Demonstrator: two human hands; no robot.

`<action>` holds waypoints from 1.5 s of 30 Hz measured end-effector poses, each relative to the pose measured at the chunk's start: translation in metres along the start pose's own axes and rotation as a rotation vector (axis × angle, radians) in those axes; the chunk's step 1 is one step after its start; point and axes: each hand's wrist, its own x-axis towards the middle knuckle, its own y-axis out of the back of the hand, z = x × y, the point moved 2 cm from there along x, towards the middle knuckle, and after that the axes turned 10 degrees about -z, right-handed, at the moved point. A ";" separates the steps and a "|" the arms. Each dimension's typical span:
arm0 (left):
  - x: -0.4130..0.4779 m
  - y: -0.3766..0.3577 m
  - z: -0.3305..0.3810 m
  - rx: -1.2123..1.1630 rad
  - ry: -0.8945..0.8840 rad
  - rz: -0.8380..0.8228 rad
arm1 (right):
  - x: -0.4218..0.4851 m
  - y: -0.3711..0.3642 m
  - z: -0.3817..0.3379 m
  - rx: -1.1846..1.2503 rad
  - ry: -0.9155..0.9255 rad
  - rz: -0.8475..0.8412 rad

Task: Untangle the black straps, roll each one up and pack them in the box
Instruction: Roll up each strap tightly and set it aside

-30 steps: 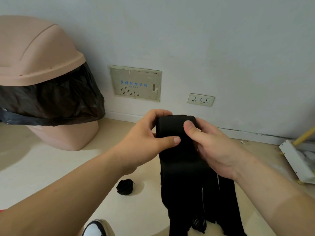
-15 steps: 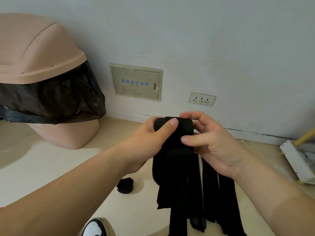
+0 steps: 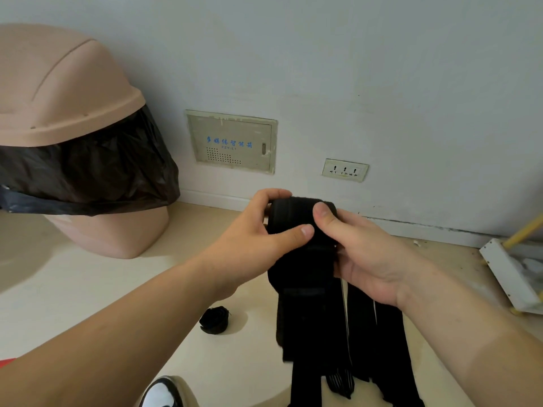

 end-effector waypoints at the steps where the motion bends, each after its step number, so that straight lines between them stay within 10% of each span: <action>1: 0.001 0.000 -0.001 -0.026 0.033 -0.001 | 0.000 0.000 0.000 0.012 0.028 0.028; 11: 0.007 0.000 -0.010 -0.090 0.135 0.007 | 0.001 -0.001 0.002 -0.129 0.166 0.072; 19: 0.000 0.006 0.006 -0.074 0.006 0.006 | -0.003 -0.005 -0.006 0.050 -0.087 -0.106; 31: 0.006 0.004 -0.009 -0.080 0.101 -0.030 | 0.001 0.001 0.003 -0.252 0.109 0.155; 45: -0.005 0.011 -0.003 0.185 -0.029 -0.165 | -0.007 0.013 0.001 -0.262 -0.132 -0.250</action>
